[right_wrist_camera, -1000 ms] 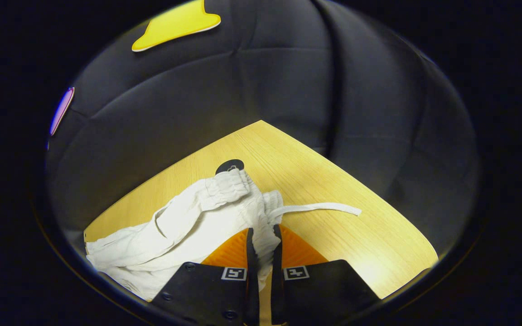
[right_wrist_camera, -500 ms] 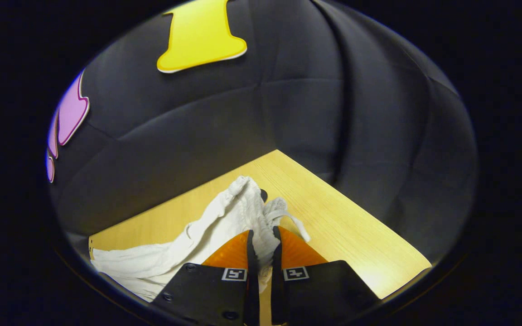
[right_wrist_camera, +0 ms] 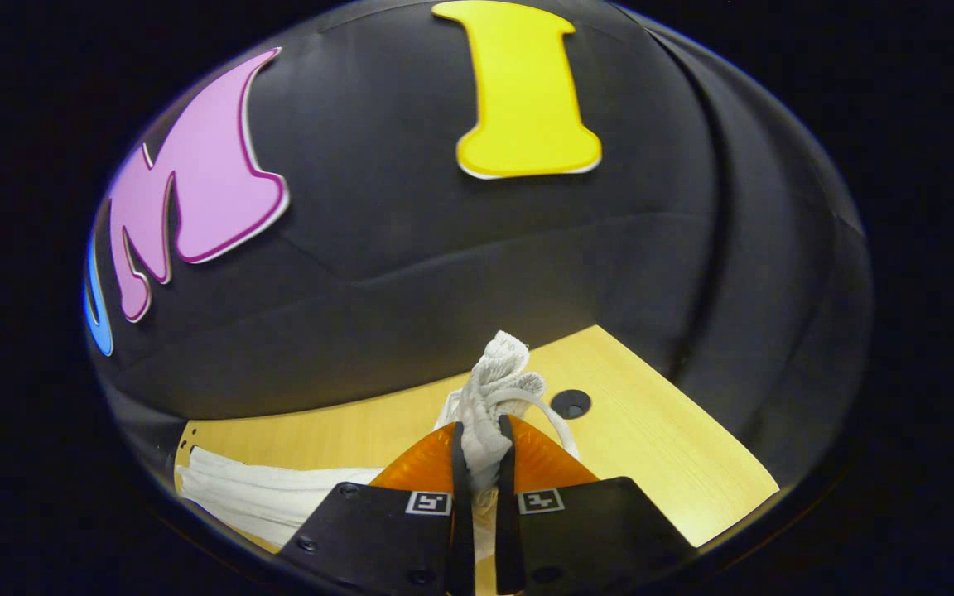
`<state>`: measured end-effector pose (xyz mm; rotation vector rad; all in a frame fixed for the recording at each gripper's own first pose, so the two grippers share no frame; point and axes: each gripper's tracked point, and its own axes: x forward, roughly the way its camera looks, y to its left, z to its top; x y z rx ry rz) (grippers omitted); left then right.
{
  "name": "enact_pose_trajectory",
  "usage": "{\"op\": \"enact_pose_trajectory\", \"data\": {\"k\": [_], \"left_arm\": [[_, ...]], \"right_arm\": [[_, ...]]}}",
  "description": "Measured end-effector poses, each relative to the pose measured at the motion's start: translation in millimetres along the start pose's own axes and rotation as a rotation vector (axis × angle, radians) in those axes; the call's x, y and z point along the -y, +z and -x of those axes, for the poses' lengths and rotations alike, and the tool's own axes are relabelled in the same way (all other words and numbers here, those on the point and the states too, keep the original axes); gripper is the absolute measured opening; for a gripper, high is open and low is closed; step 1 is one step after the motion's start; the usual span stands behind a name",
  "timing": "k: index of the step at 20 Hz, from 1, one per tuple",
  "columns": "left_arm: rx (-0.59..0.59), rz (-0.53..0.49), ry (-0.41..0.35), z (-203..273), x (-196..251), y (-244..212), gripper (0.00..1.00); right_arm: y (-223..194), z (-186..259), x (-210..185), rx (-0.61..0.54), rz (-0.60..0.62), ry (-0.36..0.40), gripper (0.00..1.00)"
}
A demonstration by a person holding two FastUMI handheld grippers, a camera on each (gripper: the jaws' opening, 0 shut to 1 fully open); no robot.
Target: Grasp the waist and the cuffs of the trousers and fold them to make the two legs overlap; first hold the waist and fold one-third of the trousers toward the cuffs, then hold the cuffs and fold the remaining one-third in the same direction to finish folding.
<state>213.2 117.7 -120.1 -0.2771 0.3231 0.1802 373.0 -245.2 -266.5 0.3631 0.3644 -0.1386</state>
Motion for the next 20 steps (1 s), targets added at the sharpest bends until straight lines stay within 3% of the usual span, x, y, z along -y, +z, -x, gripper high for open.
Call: {"op": "enact_pose_trajectory", "data": {"k": [6, 10, 16, 20], "left_arm": [[0.039, 0.045, 0.0, 8, -7, 4, 0.96], [0.069, 0.042, -0.005, 5, -8, 6, 0.96], [0.071, 0.069, -0.019, -28, -10, -2, 0.96], [0.098, 0.093, -0.021, -54, -19, -2, 0.96]], "right_arm": [[1, 2, -3, -0.011, 0.008, 0.11, 0.13], [7, 5, -12, -0.018, -0.009, 0.239, 0.13], [8, 10, -21, 0.01, -0.008, 0.41, 0.14], [11, 13, -21, 0.025, -0.001, 0.483, 0.14]]}}
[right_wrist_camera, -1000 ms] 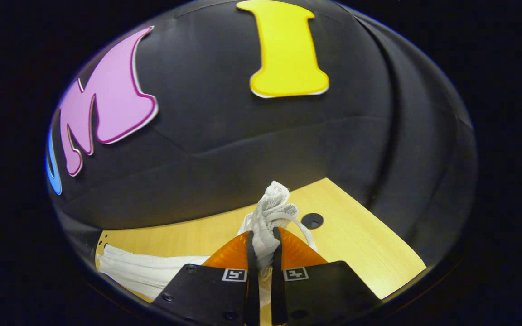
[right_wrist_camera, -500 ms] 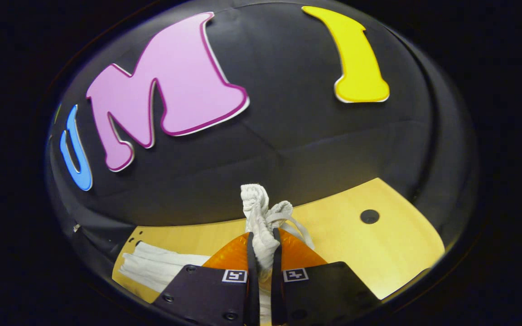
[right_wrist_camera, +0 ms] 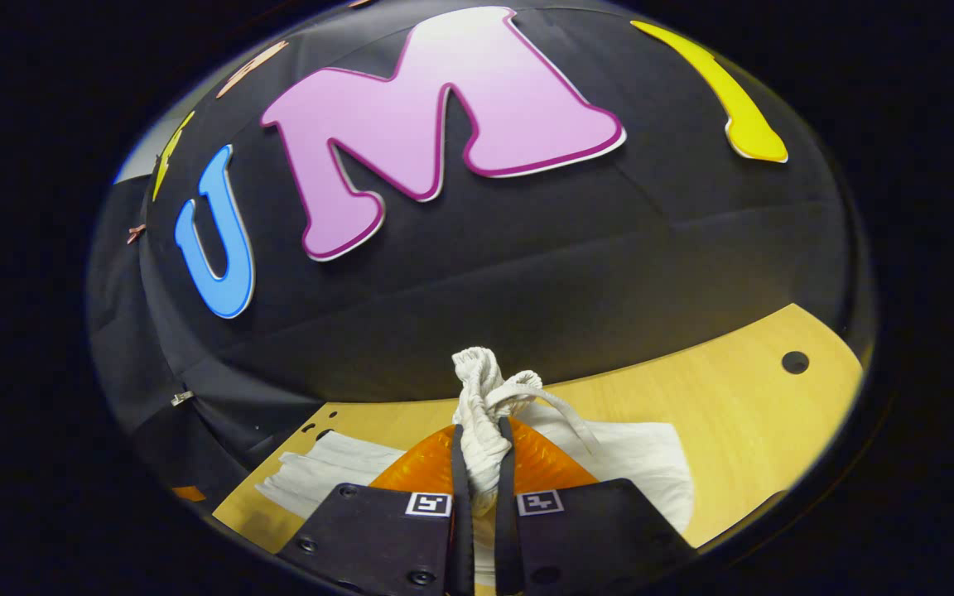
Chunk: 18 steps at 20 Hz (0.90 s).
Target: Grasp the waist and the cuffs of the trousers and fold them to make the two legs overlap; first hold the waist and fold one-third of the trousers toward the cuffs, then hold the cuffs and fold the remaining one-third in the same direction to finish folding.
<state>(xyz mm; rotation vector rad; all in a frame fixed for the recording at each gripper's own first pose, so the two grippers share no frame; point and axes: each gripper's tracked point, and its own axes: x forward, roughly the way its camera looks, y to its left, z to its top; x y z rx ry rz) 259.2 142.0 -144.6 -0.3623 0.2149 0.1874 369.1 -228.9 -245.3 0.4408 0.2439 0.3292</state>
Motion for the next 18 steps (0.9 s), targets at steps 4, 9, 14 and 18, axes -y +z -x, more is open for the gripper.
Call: {"op": "enact_pose_trajectory", "data": {"k": [4, 9, 14, 18], "left_arm": [[0.043, 0.07, 0.021, -33, -15, 4, 0.96], [0.08, 0.114, 0.004, -70, -28, 11, 0.96], [-0.025, 0.035, 0.067, -114, -51, 7, 0.95], [-0.095, -0.005, 0.096, -151, -63, 7, 0.95]], "right_arm": [[0, 5, 0, -0.036, -0.005, 0.031, 0.19], [14, 12, 4, -0.088, -0.01, 0.1, 0.36], [2, 12, -3, -0.128, 0.047, 0.166, 0.97], [-1, 36, 5, -0.151, 0.109, 0.158, 0.98]]}}
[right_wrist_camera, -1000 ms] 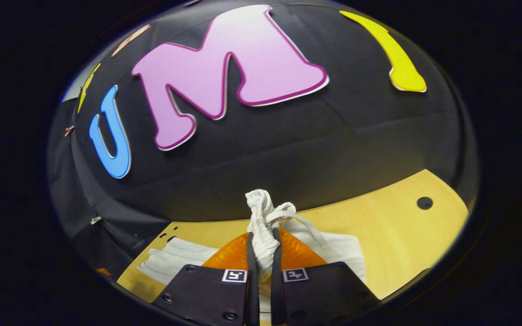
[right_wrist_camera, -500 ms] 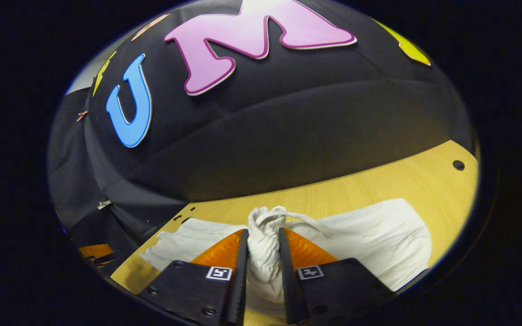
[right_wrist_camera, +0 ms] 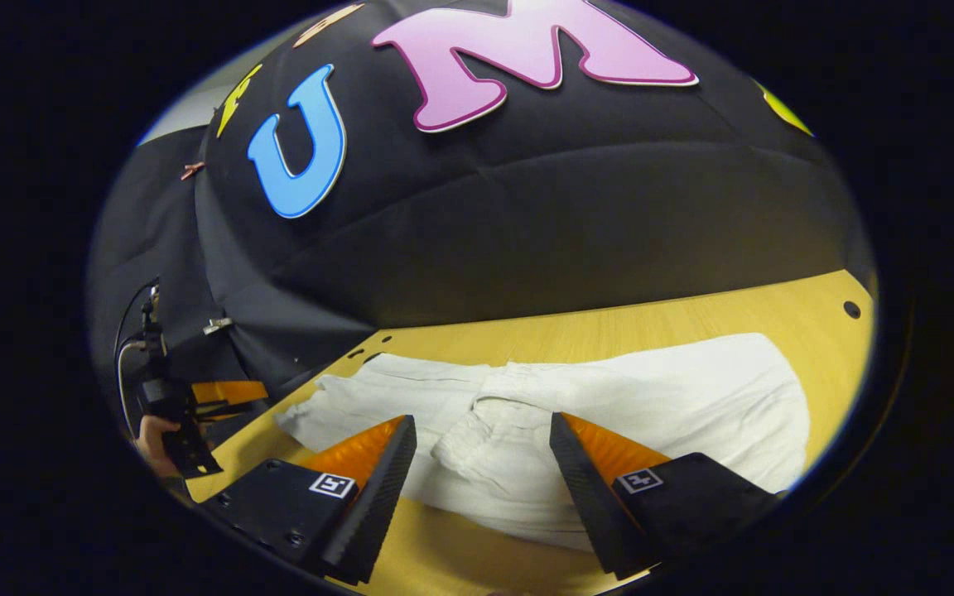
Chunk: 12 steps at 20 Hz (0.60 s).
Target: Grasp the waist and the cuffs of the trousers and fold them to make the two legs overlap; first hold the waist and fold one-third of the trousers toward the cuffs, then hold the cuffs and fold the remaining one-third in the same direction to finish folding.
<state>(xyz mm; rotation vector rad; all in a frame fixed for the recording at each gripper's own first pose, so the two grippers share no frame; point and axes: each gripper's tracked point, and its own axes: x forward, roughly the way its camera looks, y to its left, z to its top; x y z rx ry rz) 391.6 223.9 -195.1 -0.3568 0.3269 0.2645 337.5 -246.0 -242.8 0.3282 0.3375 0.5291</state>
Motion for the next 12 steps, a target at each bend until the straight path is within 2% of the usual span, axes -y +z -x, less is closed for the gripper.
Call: {"op": "enact_pose_trajectory", "data": {"k": [2, 7, 12], "left_arm": [[-0.048, -0.03, 0.035, -16, -8, -7, 0.96], [-0.093, -0.098, 0.042, -45, -5, -16, 0.95], [-0.185, -0.23, 0.106, -62, -6, -48, 0.95]], "right_arm": [[-3, 17, 8, -0.016, 0.0, -0.003, 0.98], [-1, 60, 31, -0.042, 0.029, -0.013, 0.98], [7, 95, 52, -0.036, 0.075, -0.051, 0.98]]}}
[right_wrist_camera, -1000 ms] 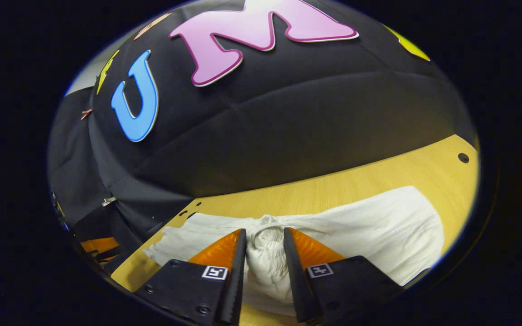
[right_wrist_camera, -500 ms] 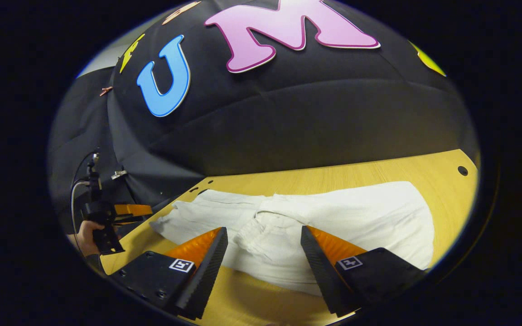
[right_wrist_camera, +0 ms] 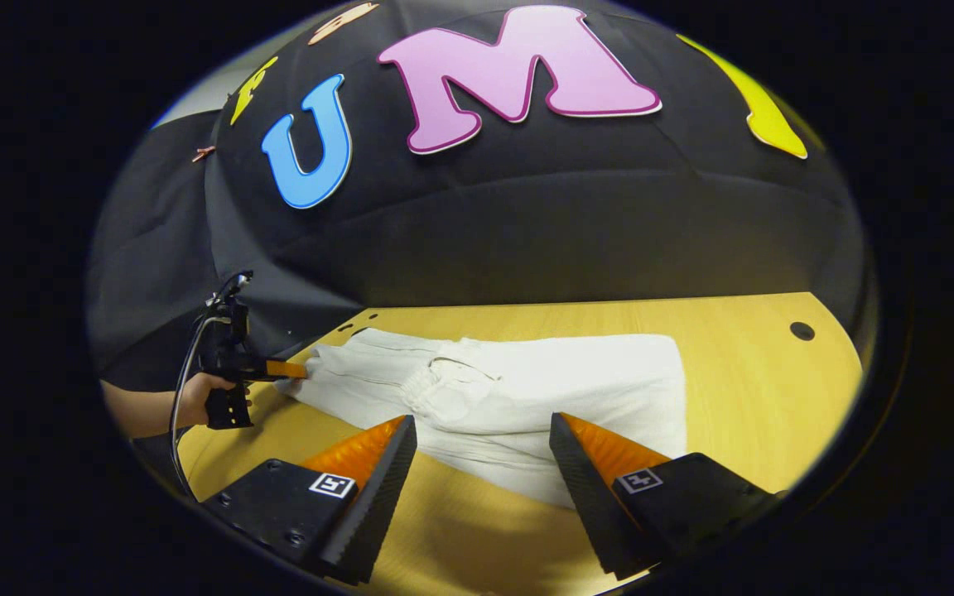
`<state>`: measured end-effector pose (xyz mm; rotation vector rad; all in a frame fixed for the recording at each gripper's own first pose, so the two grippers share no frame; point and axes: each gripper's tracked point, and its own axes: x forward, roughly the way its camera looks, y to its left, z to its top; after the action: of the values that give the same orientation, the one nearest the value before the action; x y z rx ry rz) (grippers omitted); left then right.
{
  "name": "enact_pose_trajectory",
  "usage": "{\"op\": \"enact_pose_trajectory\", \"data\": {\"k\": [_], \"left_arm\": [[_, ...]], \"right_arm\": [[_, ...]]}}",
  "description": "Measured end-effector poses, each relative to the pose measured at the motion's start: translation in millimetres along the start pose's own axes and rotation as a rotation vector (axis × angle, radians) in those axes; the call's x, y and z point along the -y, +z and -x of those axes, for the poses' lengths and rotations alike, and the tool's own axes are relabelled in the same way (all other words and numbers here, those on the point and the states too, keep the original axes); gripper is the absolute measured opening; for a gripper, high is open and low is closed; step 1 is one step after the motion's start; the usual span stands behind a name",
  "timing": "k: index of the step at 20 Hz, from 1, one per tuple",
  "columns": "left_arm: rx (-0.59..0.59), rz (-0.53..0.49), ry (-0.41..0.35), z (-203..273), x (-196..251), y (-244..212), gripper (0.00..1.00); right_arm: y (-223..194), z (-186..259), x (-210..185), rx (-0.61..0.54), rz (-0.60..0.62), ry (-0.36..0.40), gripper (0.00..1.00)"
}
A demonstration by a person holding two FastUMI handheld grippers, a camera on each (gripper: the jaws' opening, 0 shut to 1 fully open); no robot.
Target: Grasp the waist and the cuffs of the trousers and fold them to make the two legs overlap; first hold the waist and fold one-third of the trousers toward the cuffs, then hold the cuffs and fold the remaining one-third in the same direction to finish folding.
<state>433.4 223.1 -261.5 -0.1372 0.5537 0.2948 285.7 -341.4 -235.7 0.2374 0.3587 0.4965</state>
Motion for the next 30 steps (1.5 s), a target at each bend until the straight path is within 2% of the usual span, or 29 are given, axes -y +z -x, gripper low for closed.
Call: {"op": "enact_pose_trajectory", "data": {"k": [1, 2, 4, 7, 9, 11, 12, 13, 17, 19, 22, 24, 26, 30], "left_arm": [[0.008, -0.019, 0.0, -5, 0, 1, 1.0], [0.002, -0.019, 0.004, -4, 4, 0, 0.99], [-0.016, -0.012, -0.005, -2, 4, -2, 0.97], [-0.05, -0.036, -0.042, 0, 11, -4, 0.88], [-0.054, -0.04, -0.069, -2, 22, -5, 0.68], [-0.052, -0.044, -0.07, 1, 27, -5, 0.37], [-0.051, -0.043, -0.07, 1, 28, -6, 0.34], [-0.053, -0.038, -0.074, 1, 32, -6, 0.24], [-0.058, 0.003, -0.09, 2, 35, -7, 0.11], [-0.054, 0.022, -0.083, 5, 36, -7, 0.07], [-0.038, 0.1, -0.097, 10, 43, -6, 0.07], [0.03, 0.133, -0.097, 19, 41, 12, 0.06], [0.096, 0.152, -0.121, 34, 50, 32, 0.06], [0.154, 0.202, -0.187, 66, 72, 59, 0.06]], "right_arm": [[-2, 4, 5, -0.007, 0.013, -0.011, 0.98], [-6, 7, 9, -0.015, 0.03, -0.021, 0.98], [-14, 12, 13, -0.035, 0.04, -0.024, 0.98], [-24, 17, 12, -0.058, -0.013, -0.015, 0.98], [-32, 19, 14, -0.069, -0.035, -0.022, 0.98], [-32, 22, 13, -0.063, -0.03, -0.023, 0.98], [-32, 24, 14, -0.059, -0.022, -0.023, 0.98], [-32, 25, 14, -0.058, -0.015, -0.022, 0.98], [-29, 28, 24, -0.052, 0.01, -0.038, 0.98], [-29, 31, 32, -0.048, 0.005, -0.054, 0.98], [-30, 36, 44, -0.046, -0.006, -0.083, 0.98], [-29, 39, 52, -0.04, -0.004, -0.103, 0.98], [-28, 44, 59, -0.035, -0.007, -0.115, 0.98], [-27, 51, 70, -0.029, -0.017, -0.147, 0.98]]}}
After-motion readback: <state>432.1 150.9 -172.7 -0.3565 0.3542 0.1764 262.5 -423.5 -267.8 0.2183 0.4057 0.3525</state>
